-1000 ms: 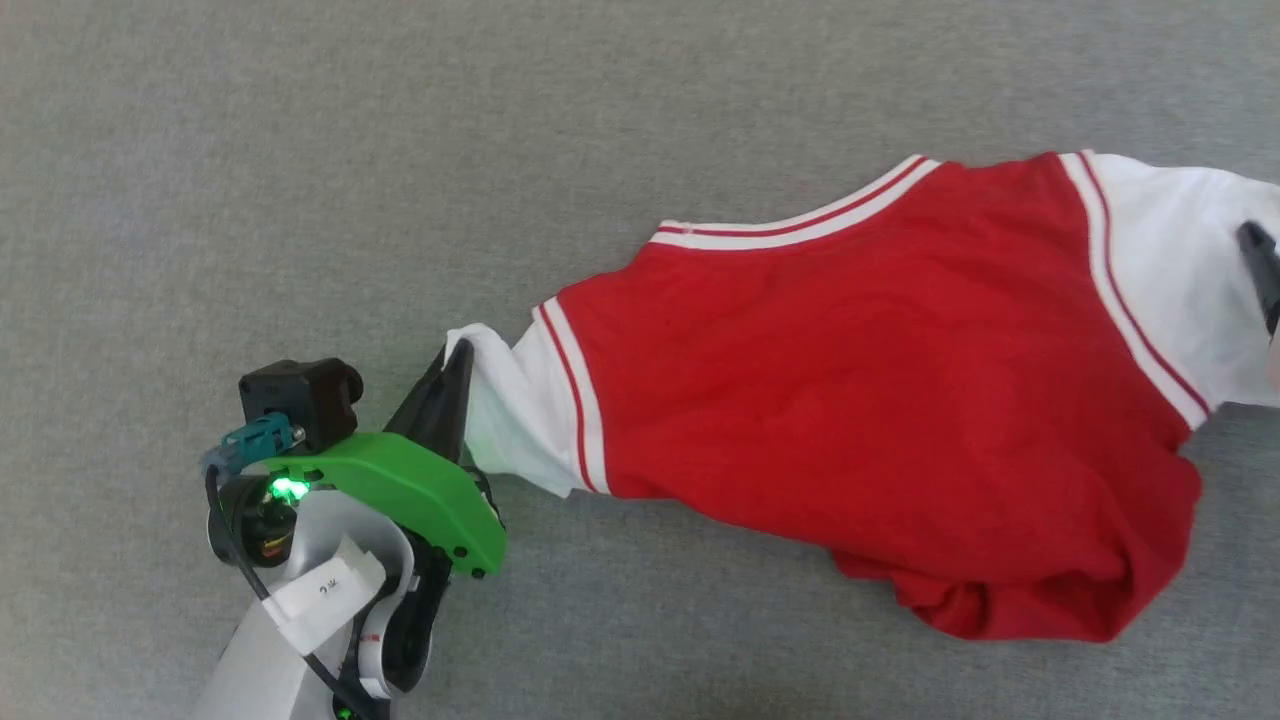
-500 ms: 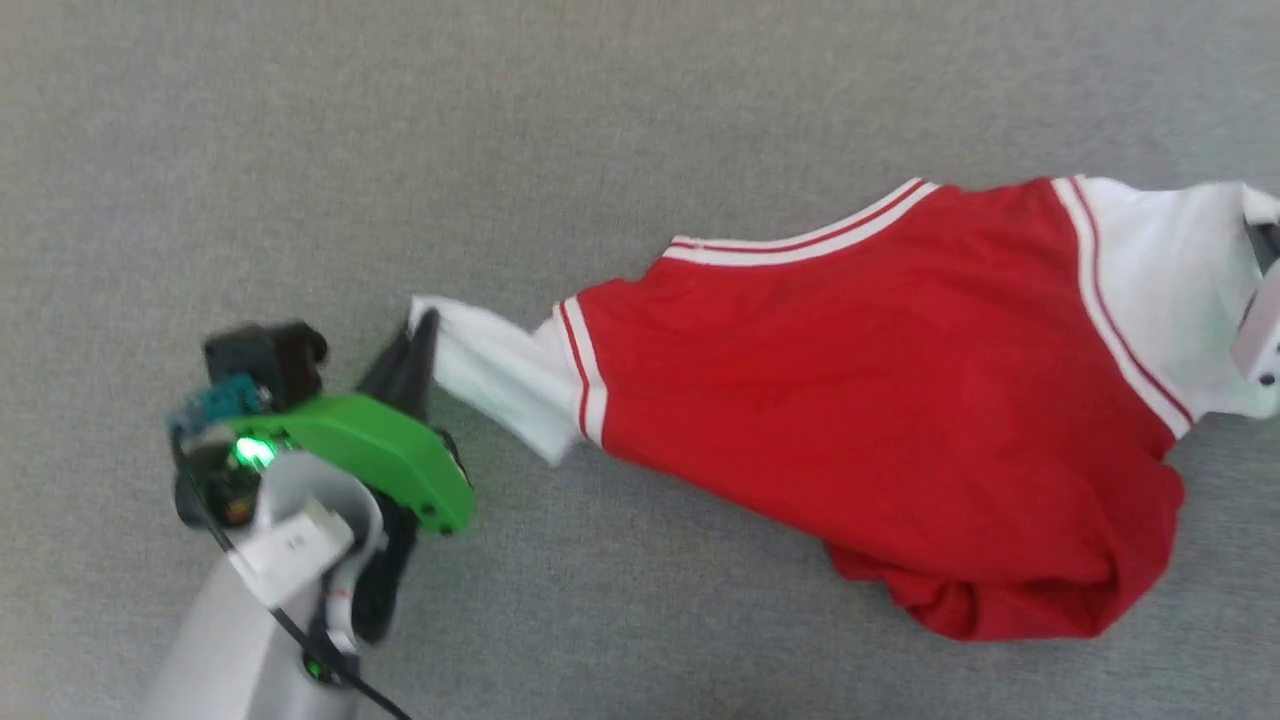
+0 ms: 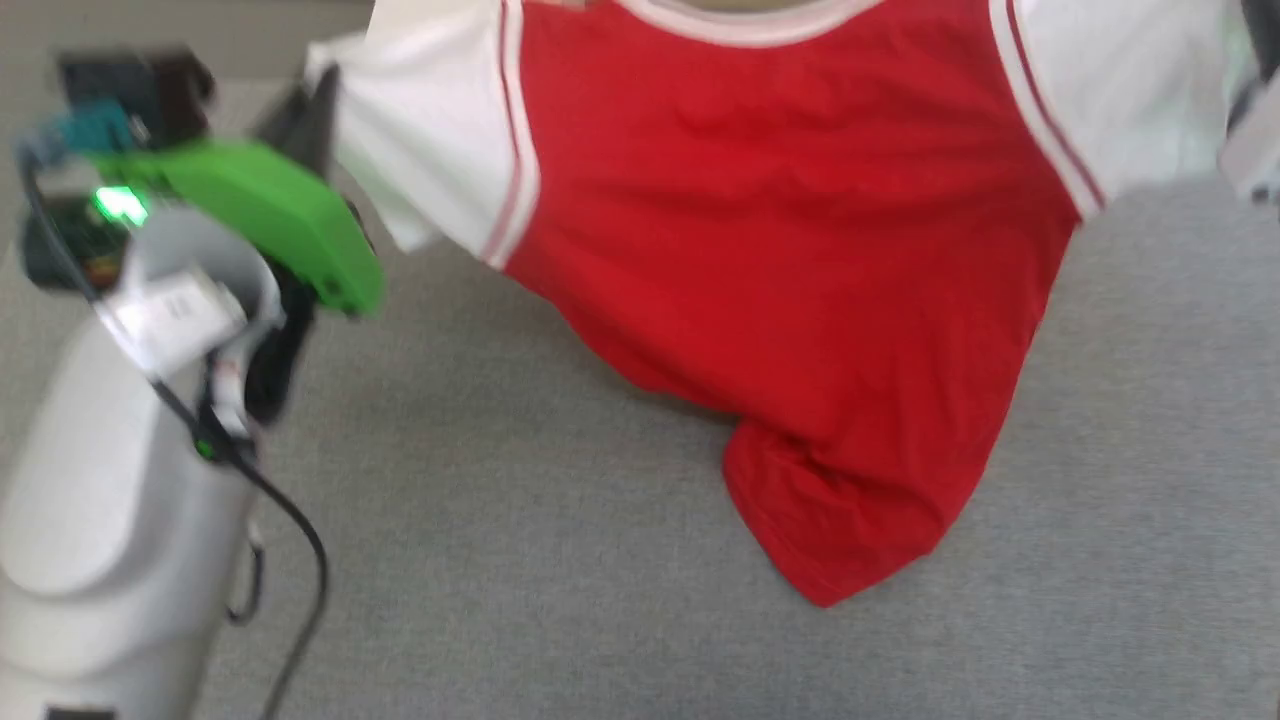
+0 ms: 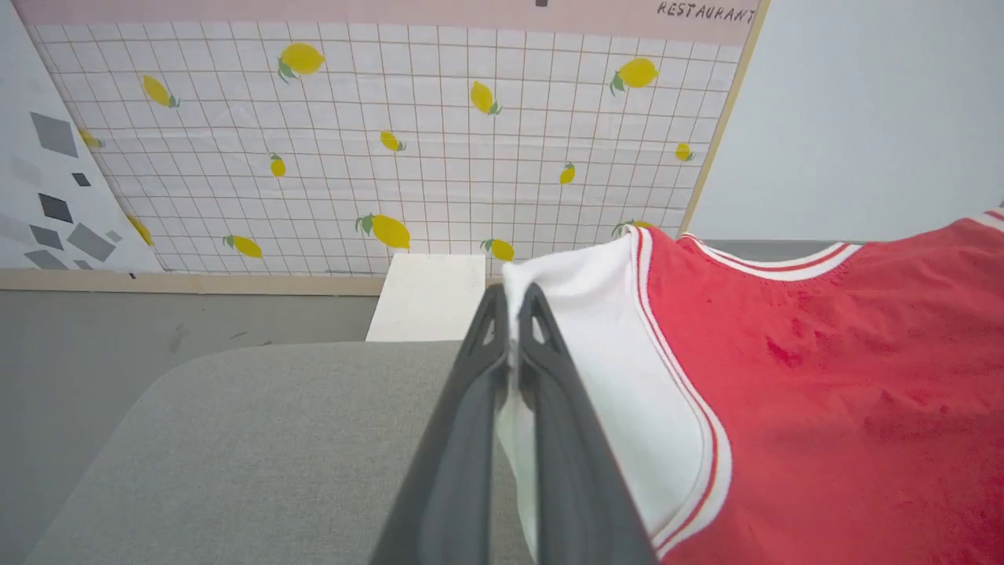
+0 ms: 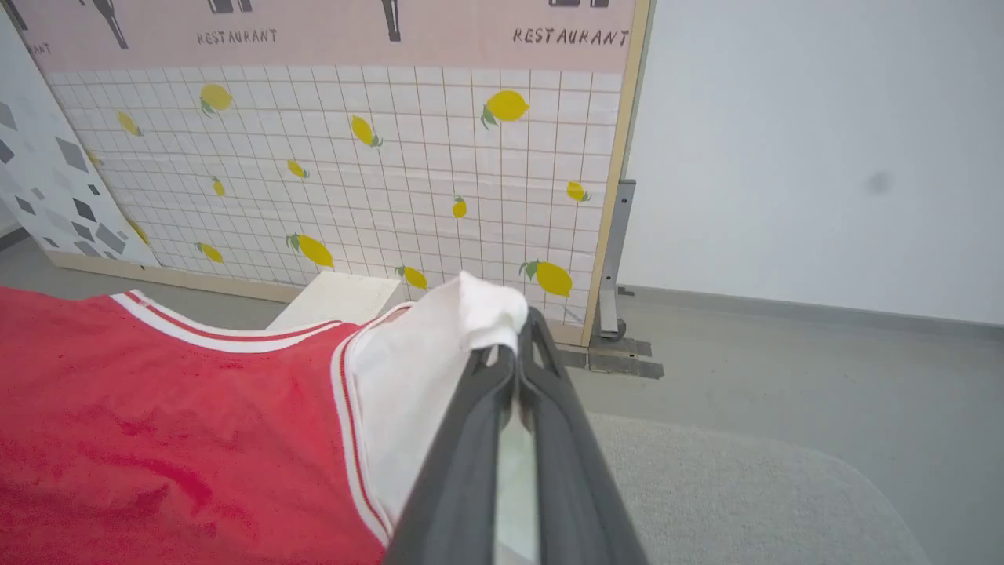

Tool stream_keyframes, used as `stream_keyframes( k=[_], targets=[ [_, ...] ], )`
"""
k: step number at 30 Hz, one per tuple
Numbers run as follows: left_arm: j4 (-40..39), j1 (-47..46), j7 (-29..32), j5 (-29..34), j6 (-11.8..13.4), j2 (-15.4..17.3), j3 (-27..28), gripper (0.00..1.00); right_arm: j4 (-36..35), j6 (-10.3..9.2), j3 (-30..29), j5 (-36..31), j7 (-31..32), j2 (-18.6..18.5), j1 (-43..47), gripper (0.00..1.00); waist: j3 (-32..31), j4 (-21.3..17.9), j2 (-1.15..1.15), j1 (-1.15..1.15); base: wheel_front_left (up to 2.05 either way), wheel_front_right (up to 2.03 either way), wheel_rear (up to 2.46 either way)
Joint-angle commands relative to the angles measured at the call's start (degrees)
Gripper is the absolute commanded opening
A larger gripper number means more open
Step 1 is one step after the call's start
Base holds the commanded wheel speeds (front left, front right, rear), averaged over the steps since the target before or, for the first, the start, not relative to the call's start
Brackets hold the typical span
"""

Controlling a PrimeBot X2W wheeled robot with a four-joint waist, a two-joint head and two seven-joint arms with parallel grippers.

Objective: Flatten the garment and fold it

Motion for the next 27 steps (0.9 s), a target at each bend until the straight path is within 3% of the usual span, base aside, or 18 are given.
stream_keyframes(
  k=[1,12,22,27],
  targets=[
    [1.0,-3.2,0.9,1.0,-0.8,1.4,-0.1,0.0,0.2,-0.09,0.8,-0.7,-0.8,0.4,-2.6,0.0,-4.7,-3.3,0.0,0.0,0.0,0.0,0.0],
    [3.6,-18.5,8.3,0.2,-1.7,2.5,0.0,0.0,1.6,-0.09,6.2,-2.2,0.1,1.5,-15.7,0.0,-6.0,-5.7,0.0,0.0,0.0,0.0,0.0],
    [4.0,-31.2,18.4,0.6,-0.8,3.8,-1.0,0.0,2.1,-0.09,7.9,-2.0,4.9,1.8,-24.4,0.0,-0.5,-6.7,0.0,0.0,0.0,0.0,0.0],
    [7.3,-37.5,16.2,3.6,-0.2,3.6,-1.6,0.0,4.7,-0.09,8.3,-3.9,4.0,2.5,-28.8,0.0,4.8,-7.4,0.0,0.0,0.0,0.0,0.0]
  ],
)
